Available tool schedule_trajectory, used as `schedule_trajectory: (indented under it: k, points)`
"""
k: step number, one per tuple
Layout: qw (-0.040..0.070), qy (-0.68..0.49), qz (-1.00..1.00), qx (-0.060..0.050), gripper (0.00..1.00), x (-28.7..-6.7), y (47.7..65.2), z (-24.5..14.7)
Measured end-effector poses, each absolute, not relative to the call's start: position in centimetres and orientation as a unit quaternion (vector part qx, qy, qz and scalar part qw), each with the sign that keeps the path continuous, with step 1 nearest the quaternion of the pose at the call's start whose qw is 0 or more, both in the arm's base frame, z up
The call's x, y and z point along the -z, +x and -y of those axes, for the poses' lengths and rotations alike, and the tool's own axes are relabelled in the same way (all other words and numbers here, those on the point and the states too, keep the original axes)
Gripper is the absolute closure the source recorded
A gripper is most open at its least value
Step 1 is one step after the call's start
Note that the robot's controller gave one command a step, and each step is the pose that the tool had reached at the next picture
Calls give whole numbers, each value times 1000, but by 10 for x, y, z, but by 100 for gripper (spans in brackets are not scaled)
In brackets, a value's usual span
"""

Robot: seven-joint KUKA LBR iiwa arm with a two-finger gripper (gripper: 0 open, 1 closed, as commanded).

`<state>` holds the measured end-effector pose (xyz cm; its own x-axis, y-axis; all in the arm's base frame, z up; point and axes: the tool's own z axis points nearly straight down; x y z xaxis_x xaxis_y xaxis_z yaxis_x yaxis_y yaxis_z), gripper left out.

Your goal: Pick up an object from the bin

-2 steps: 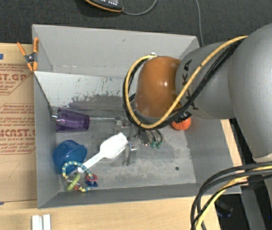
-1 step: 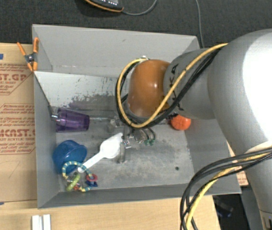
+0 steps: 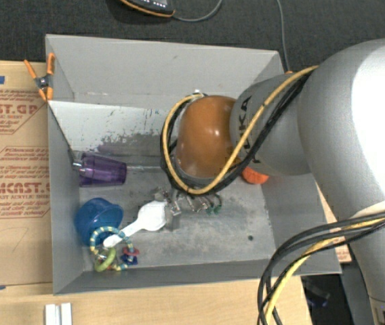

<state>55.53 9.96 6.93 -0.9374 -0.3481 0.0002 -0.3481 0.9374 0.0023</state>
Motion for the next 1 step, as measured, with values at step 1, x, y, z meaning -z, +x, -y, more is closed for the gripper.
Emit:
schedule_trajectory:
  k: [1]
  points:
    - [0, 177, 984, 1, 100, -69, 555, -100]
